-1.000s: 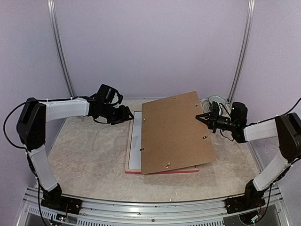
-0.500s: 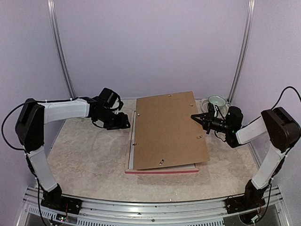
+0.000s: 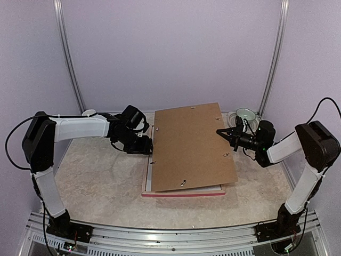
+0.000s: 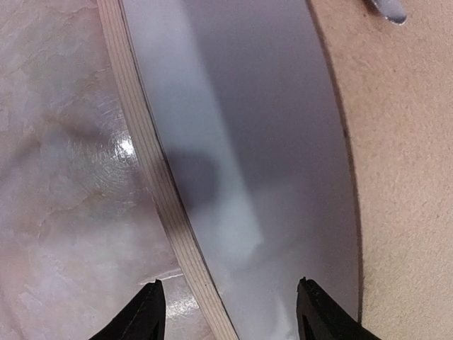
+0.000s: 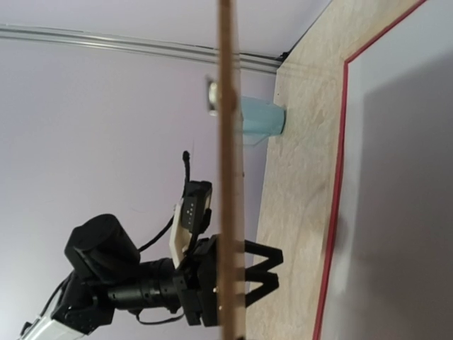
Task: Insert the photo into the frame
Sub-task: Place the backboard on the frame body.
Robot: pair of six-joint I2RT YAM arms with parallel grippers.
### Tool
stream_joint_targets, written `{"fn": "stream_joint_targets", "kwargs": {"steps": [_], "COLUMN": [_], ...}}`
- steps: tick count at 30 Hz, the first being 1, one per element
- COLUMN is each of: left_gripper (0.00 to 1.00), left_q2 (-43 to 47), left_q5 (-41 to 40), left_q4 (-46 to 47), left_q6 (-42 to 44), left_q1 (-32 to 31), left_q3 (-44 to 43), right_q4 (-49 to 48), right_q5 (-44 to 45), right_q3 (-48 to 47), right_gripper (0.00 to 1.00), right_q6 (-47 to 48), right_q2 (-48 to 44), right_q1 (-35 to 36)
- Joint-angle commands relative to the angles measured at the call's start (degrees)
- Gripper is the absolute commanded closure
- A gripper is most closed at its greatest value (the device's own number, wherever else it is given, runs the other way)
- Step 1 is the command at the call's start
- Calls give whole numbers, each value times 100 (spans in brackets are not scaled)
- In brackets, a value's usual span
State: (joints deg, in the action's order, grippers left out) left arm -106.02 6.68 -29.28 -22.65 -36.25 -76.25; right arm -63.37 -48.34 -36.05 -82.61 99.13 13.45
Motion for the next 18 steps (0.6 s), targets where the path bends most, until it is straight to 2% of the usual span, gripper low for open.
{"fn": "stream_joint_targets", "kwargs": {"steps": [1, 18], "left_gripper": [37, 37], "left_q2": [80, 511], "left_q5": [73, 418], "left_q4": [-150, -156], "left_q6": [34, -356], "left_q1": [-175, -382], "left_q3": [-144, 123], "right_q4": [-349, -176], "right_q5": [61, 178], "right_q3": [-224, -312], "right_gripper": [100, 100], "right_q6": [-39, 132], "right_q2": [18, 124], "right_q1": [43, 43]}}
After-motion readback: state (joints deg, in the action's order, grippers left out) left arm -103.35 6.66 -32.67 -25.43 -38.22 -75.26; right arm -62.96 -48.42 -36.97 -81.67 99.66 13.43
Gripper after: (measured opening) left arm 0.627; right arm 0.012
